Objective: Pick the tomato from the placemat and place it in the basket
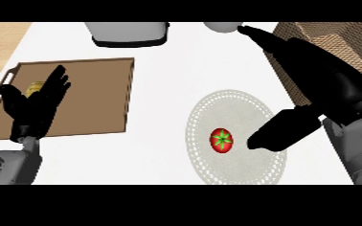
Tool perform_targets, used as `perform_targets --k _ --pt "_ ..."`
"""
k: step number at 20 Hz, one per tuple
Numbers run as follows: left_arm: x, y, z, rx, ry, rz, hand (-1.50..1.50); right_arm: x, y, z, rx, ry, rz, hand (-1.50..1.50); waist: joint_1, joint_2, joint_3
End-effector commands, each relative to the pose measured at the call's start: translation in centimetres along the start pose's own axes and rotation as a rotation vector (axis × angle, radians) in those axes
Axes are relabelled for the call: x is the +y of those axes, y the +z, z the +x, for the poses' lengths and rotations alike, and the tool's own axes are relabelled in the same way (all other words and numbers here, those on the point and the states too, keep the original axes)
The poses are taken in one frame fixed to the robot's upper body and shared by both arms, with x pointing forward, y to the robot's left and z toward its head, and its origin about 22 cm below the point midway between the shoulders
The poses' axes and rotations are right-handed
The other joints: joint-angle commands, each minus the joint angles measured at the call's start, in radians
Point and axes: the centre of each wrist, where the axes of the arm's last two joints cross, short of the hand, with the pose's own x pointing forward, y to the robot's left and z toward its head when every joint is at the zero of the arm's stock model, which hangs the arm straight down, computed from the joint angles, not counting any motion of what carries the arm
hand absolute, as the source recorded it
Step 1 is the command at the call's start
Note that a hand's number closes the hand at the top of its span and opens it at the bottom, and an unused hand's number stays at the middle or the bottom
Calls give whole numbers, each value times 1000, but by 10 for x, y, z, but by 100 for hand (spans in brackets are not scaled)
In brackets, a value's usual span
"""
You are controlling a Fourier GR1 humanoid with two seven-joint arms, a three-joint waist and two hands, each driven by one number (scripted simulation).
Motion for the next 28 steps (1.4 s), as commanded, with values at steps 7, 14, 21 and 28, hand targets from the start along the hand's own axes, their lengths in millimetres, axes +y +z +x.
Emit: perform_targets --k 7,14,21,28 --pt "-23 -2 -2 -27 -2 -19 0 4 84 -34 53 -95 -53 -150 14 10 1" --pt "-17 1 12 -5 22 -32 0 69 72 -70 70 -70 -80 -150 31 13 3" --pt "-24 7 9 -15 3 -46 0 117 40 -96 24 -104 -151 -150 36 13 2" --pt "-26 -14 5 -5 16 -54 0 160 -7 -107 41 -161 -145 -150 32 16 2"
